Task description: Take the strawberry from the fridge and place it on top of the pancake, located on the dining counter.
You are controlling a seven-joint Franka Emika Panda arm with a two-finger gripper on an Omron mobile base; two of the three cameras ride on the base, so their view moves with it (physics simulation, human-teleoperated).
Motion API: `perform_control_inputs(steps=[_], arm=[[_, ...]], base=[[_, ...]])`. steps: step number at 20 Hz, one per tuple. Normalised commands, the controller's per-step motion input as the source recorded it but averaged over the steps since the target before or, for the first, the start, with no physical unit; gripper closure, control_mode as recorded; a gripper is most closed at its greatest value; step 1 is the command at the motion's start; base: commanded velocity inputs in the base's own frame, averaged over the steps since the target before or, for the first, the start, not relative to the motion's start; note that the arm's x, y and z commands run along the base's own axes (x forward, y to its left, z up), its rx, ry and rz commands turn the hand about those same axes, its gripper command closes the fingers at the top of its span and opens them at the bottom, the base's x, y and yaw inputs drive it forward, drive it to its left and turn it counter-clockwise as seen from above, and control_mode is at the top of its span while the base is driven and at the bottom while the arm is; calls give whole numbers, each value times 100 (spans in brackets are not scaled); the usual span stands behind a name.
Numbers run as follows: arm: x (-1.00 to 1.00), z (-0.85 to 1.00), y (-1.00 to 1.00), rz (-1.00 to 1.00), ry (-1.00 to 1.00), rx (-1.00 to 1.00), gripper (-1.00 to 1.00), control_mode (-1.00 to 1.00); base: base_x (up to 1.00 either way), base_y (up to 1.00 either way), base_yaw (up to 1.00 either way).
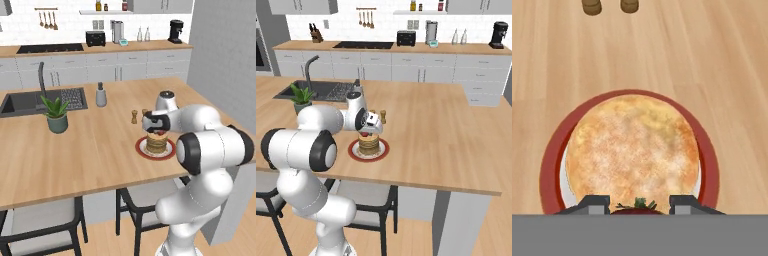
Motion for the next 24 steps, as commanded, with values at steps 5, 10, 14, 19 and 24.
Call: perform_control_inputs(steps=[5,10,14,19,24], arm=[[26,-14,3,0,0,3,100,-100],[16,-13,0,0,0,2,100,-100],[0,-24,0,0,0,0,100,-100],[0,-17,0,0,0,0,-100,-100],[0,0,0,0,0,0,-100,-100]], base=[[0,0,0],[0,0,0],[0,0,0],[0,0,0],[0,0,0]])
